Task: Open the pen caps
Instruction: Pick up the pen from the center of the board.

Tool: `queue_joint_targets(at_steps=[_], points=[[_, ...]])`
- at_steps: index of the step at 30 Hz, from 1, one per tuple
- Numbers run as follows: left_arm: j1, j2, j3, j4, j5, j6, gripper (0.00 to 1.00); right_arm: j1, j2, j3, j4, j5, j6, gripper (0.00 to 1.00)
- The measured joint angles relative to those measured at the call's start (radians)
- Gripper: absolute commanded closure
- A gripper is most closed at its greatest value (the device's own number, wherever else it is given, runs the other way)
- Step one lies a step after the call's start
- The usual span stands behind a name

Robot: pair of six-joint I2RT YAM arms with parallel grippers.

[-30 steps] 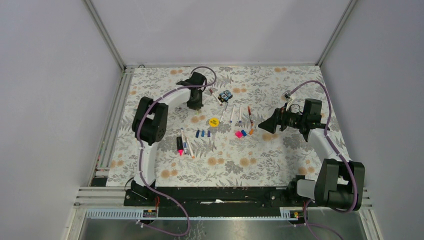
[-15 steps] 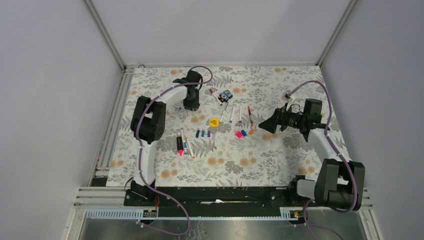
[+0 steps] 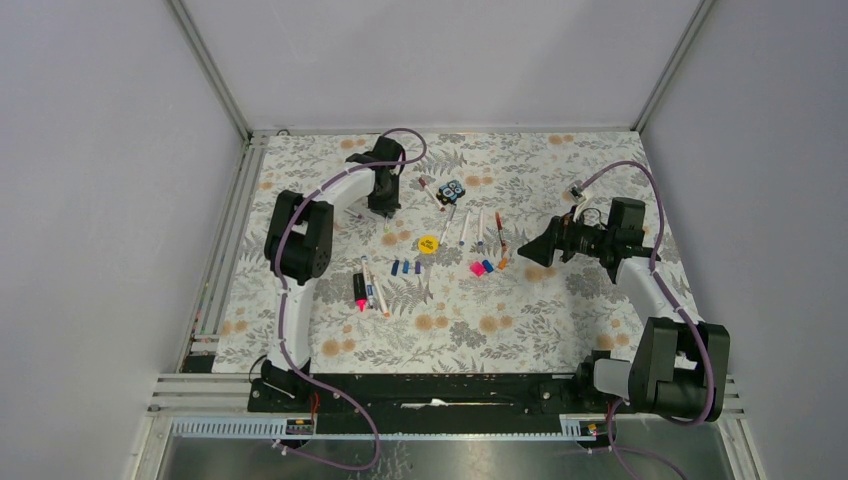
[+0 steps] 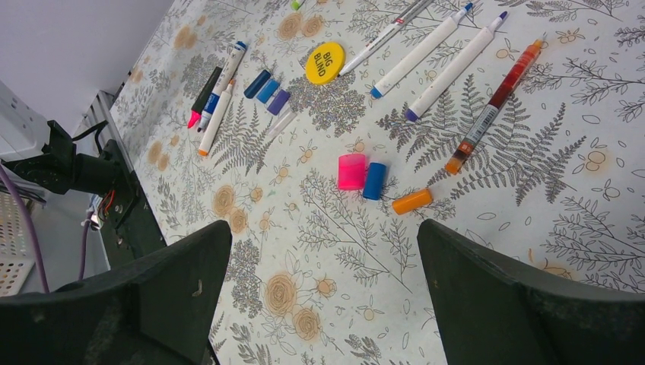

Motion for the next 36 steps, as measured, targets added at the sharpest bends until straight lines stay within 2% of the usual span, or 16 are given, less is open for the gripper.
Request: queue_joint_targets(at_steps=[11, 16, 22, 29, 33, 36], points=[[0.015, -0.088, -0.140, 0.125, 0.003, -0.013, 1.00, -0.003, 0.000, 0.000, -0.044, -0.032, -0.046, 0.01], [0.044, -0.232, -0.259, 0.227, 0.045, -0.041, 1.00, -0.004, -0.006, 0.003, -0.081, -0.069, -0.095, 0.01], [0.051, -0.520, -0.499, 0.509, 0.199, -0.136, 1.00, -0.004, -0.026, 0.009, -0.129, -0.113, -0.161, 0.01], [0.031, -0.791, -0.892, 0.946, 0.438, -0.351, 1.00, -0.004, -0.096, 0.010, -0.140, -0.167, -0.172, 0.02], [-0.017, -0.891, -1.049, 1.125, 0.492, -0.459, 1.00, -0.003, -0.112, 0.053, -0.185, -0.212, -0.170, 0.02], [-0.101, -0.955, -1.112, 1.237, 0.498, -0.508, 1.00, -0.001, -0.116, 0.112, -0.220, -0.253, -0.149, 0.02]])
